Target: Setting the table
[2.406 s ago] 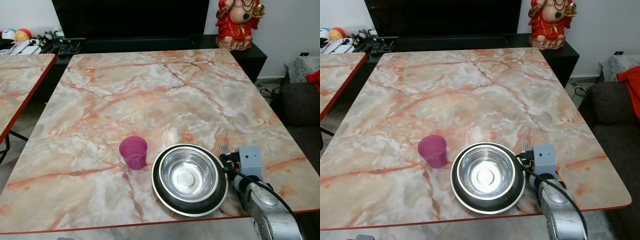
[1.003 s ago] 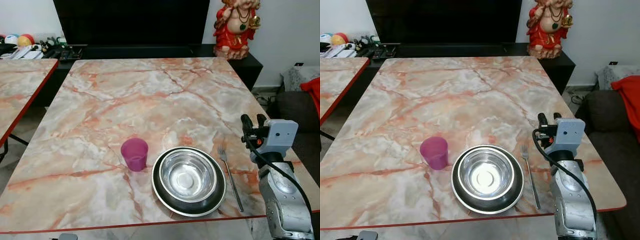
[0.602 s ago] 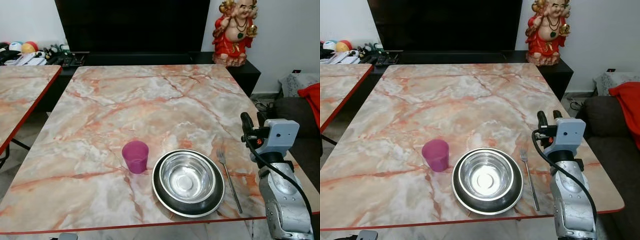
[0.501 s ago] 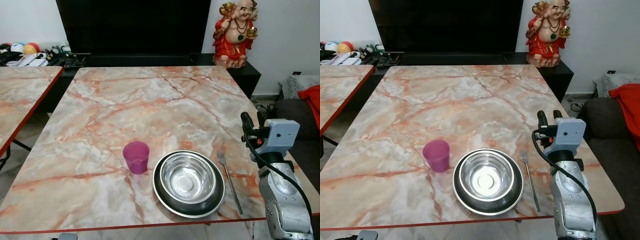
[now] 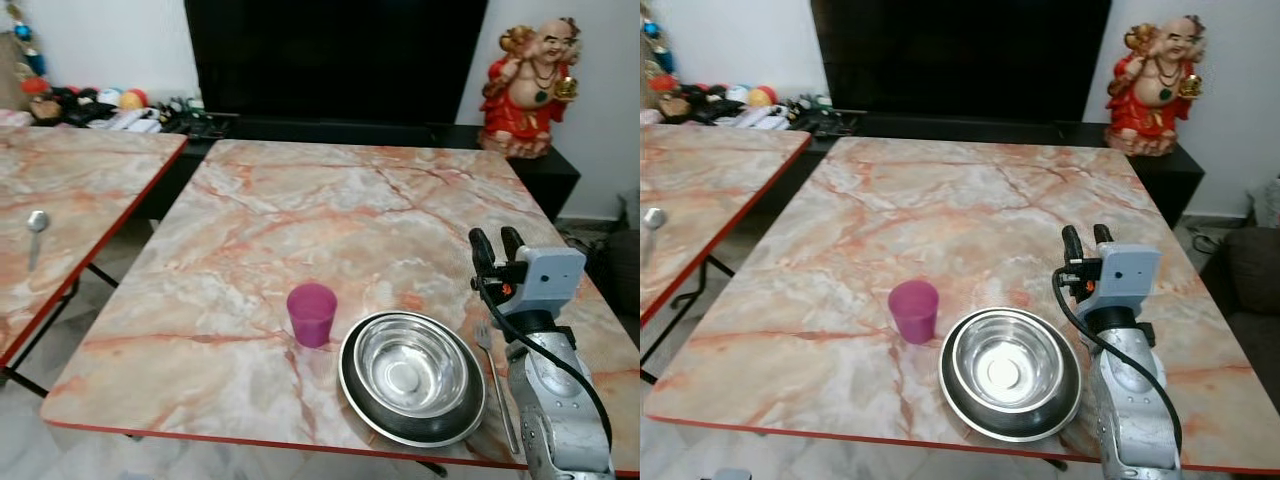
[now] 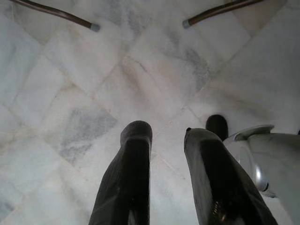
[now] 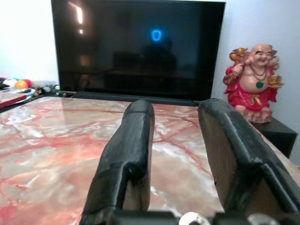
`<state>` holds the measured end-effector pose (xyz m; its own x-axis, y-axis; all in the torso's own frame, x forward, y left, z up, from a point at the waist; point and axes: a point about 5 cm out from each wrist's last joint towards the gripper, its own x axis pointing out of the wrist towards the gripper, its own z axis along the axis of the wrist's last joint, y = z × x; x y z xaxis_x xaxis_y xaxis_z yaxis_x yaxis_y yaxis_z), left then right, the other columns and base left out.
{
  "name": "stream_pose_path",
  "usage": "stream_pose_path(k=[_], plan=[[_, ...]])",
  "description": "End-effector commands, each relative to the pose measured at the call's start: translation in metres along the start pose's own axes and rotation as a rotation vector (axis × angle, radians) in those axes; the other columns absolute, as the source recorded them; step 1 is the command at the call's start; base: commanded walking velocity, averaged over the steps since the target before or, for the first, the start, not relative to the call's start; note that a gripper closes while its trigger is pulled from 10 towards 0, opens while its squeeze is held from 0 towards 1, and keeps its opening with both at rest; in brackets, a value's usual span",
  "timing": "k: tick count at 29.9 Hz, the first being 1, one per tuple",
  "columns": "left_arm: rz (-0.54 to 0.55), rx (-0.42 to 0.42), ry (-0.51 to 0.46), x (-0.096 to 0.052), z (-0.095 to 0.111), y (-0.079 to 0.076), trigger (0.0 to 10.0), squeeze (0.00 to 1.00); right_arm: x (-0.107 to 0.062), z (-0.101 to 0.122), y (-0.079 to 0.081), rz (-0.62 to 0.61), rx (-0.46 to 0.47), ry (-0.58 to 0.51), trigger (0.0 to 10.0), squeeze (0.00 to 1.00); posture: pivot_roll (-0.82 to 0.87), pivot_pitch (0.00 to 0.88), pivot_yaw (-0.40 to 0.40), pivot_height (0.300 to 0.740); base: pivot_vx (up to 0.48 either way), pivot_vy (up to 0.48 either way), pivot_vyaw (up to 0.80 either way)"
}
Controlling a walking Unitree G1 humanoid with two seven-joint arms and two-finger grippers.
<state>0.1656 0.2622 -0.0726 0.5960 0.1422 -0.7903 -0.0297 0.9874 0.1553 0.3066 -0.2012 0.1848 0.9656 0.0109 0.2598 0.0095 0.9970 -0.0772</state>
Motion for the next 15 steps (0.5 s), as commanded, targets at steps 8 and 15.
stream_pose_path(k=[8, 15], plan=[[0.007, 0.002, 0.015, -0.0012, -0.0025, 0.0054, 10.0, 0.00, -0.0005, -0.0013, 0.0041, 0.012, 0.011, 0.001, 10.0, 0.00, -0.04, 0.027, 0.023, 0.740, 0.000, 0.480, 0.00], [0.003, -0.002, 0.016, -0.0010, -0.0025, 0.0043, 10.0, 0.00, 0.0003, -0.0013, 0.0051, 0.017, 0.011, 0.004, 10.0, 0.00, -0.04, 0.031, 0.020, 0.740, 0.000, 0.480, 0.00]])
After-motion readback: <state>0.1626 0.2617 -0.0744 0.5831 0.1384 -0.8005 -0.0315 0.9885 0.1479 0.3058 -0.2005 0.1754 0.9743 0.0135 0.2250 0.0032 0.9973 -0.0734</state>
